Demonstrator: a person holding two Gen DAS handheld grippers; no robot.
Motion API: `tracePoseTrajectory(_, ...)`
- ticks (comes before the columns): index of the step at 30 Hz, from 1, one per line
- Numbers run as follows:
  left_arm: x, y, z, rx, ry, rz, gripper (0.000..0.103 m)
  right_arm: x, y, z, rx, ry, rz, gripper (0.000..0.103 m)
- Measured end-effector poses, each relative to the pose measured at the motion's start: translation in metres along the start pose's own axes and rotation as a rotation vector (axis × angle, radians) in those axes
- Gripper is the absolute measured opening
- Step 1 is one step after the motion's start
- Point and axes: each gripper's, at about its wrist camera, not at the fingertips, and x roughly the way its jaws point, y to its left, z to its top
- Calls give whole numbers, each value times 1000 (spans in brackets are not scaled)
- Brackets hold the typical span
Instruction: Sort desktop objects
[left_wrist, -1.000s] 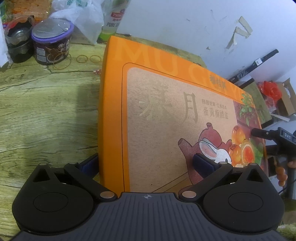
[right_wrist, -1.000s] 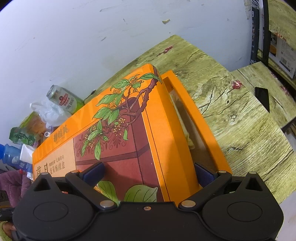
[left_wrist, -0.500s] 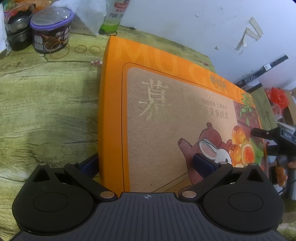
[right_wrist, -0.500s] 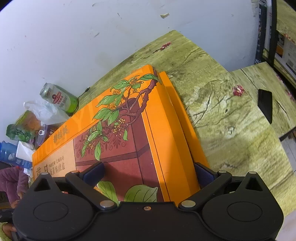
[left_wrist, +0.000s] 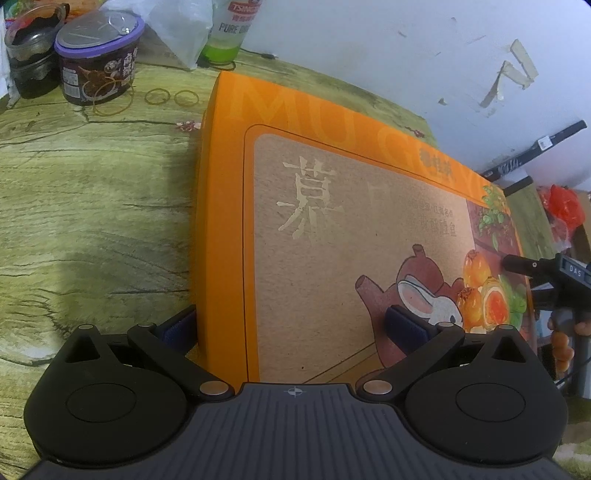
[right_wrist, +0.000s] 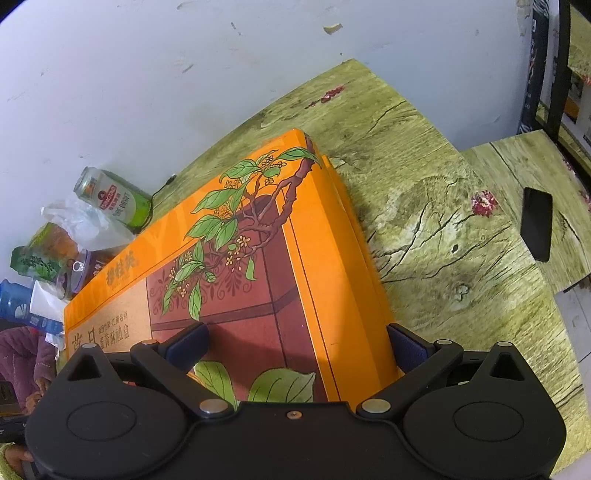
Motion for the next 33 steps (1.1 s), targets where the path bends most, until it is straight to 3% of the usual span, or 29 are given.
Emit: tracePoseTrajectory(33,16,-2,29,-2,11,28,103,26,-6,24,19,42,6,102)
